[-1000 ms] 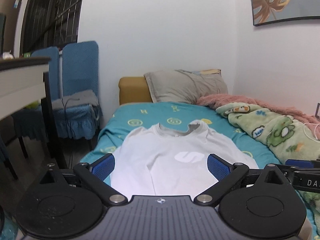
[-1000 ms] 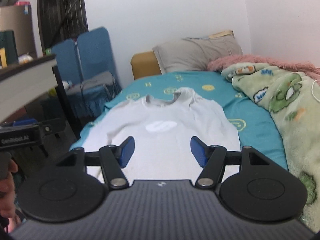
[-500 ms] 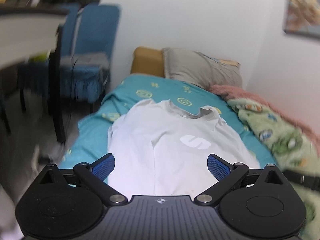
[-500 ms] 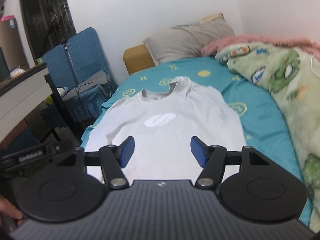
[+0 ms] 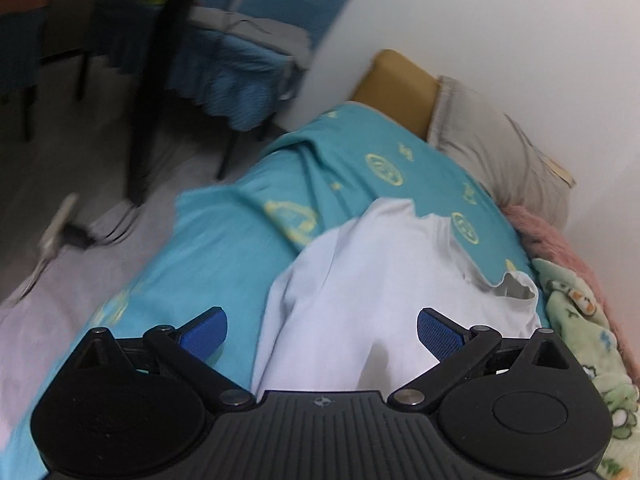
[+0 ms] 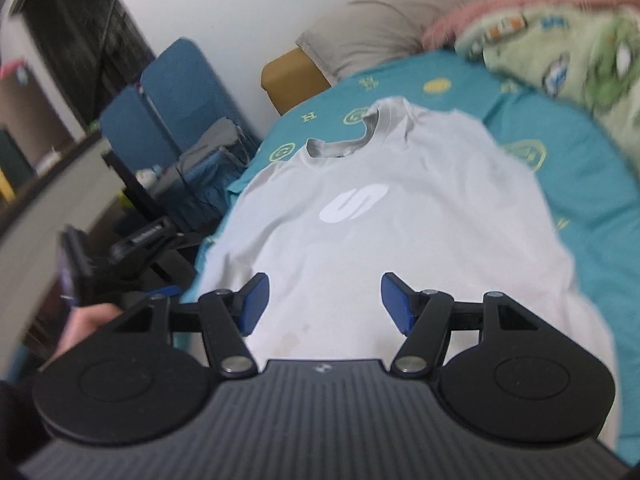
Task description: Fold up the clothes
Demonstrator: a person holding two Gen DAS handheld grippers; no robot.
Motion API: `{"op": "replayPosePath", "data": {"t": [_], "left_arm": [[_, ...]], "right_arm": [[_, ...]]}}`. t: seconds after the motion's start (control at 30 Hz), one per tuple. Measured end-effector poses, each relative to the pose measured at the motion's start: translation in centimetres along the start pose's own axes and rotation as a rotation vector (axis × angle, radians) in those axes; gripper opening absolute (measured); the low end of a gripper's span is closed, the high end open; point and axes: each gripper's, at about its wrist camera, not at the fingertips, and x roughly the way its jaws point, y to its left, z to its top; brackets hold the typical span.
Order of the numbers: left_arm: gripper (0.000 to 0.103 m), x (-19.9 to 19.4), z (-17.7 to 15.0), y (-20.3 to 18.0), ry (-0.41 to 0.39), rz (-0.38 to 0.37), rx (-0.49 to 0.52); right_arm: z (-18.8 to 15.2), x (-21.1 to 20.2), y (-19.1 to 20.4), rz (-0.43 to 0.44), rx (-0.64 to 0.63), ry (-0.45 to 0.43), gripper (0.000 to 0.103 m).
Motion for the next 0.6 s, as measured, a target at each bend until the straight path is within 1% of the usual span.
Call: {"op": "replayPosePath", "data": {"t": [0.03,0.1,0.17,0.2,0.23,0.27,0.3,0.33,0.37,0.43,0.5,0.53,0.57,0.6], "left_arm": [[0.101,1.1,0.5,0.1,0.004,-0.017,0.019],[0.098,3.0,1.1,-0.1,0.016,-0.022,0.031],[0.090,4.7,1.6,-0.3,0.043,-0.025,0.033],[0.084,5.4,1.6,-0.5,0.054,-0.020,0.039],[0.080,6.0,1.6,-0.8,0.064,-0.013,0.046],[0.077,6.4,1.5,-1.0,0.066,0.022,0.074],[0.066,6.9,1.3,-1.3,0.065,0.069,0.121],[0.054,7.0,1.1,-1.6,0.062,0.083,0.156],[0.047,7.1,1.0,-1.9,0.058,0.091,0.189],[0.007,7.3,0.7,-2.4,0.049,0.105,0.253],[0.006,7.2,0.6,-3.7,0.047,0.149,0.329],[0.005,7.0,0.4,-4.8,0.036,0.182,0.401],[0.004,6.7,-0.2,-6.4,0.009,0.215,0.508],[0.004,6.3,-0.9,-7.9,-0.027,0.225,0.601]], "right_arm": [[0.1,0.3,-0.6,0.009,0.022,0.006,0.065],[0.3,1.0,-1.8,0.015,0.063,0.016,0.065],[0.4,2.0,-3.1,0.013,0.105,0.031,0.066],[0.4,2.4,-3.7,0.015,0.126,0.043,0.066],[0.4,2.8,-4.3,0.018,0.149,0.055,0.066],[0.4,3.2,-4.8,0.022,0.173,0.064,0.066],[0.4,3.4,-5.2,0.027,0.191,0.069,0.066],[0.5,3.5,-5.5,0.028,0.199,0.070,0.066],[0.6,3.6,-5.8,0.025,0.203,0.071,0.066],[1.0,3.4,-6.4,0.018,0.222,0.063,0.066],[1.3,2.9,-6.9,0.017,0.244,0.048,0.066],[1.4,2.6,-7.2,0.016,0.252,0.041,0.066],[1.6,2.4,-7.3,0.013,0.253,0.035,0.066],[1.7,2.3,-7.4,0.009,0.252,0.033,0.066]]}}
